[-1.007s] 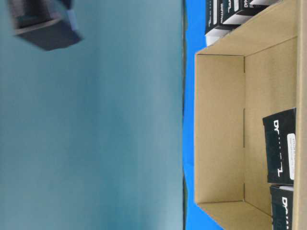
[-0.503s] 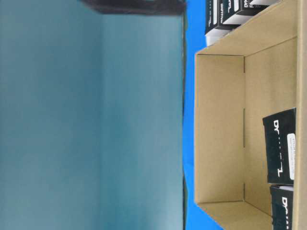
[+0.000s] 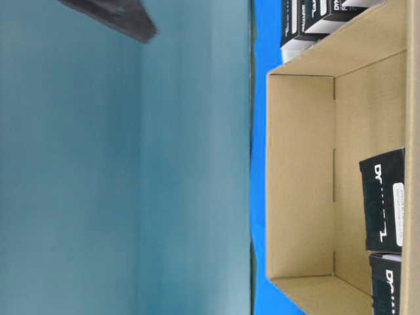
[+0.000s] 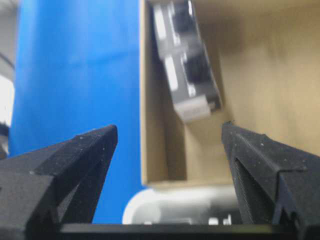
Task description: Pick the box from inside the cardboard box.
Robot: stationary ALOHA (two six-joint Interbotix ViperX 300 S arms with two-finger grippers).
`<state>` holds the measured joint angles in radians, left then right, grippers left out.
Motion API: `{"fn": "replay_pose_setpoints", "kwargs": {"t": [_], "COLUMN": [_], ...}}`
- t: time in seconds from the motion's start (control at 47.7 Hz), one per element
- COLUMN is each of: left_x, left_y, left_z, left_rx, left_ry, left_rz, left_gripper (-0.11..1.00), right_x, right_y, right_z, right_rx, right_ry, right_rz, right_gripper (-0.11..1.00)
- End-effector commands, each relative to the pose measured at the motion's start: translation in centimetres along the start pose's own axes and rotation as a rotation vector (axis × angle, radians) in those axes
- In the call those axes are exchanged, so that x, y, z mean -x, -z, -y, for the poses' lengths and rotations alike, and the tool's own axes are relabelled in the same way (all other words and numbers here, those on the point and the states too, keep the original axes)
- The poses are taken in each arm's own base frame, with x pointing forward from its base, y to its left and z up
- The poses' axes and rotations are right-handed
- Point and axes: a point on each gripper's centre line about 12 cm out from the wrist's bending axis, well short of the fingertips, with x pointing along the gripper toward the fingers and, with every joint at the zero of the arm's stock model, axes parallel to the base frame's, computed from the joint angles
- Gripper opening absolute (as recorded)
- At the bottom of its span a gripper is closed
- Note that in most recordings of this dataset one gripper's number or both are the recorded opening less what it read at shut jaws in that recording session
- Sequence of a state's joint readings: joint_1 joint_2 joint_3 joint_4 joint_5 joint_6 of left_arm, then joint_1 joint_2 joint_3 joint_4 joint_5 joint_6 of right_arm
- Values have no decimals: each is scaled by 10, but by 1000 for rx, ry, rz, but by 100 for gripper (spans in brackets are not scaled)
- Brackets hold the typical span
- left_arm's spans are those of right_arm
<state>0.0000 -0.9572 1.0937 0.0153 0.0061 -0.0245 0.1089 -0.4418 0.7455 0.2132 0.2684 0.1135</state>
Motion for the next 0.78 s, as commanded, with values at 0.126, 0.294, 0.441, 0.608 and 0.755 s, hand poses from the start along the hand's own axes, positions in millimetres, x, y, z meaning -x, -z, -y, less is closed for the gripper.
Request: {"fn": "replay_pose_setpoints", "kwargs": {"t": [0.126,0.294,0.441,0.608,0.755], "left_x": [0,1,1,1,1], "left_y": [-11,-13,-13,-13,-13], "left_z": [0,0,0,0,0], "left_rx": [-2,-3,-5,-5,-3], "left_ry": [2,2,2,2,2], "left_rz": [29,37,38,38,38], "left_gripper": [-2,-2,-2,-2,-2], "right_x": [20,37,52,60,63], "right_y": [-6,-3,-4,-4,-3], "right_z": [-1,1,2,3,5], "right_rx": [1,0,-2,-4,-8], "right_ry": [-23,-31,-37,-42,-46], "right_rz": [128,176,232,273,312], "right_gripper": [89,89,89,89,89]}}
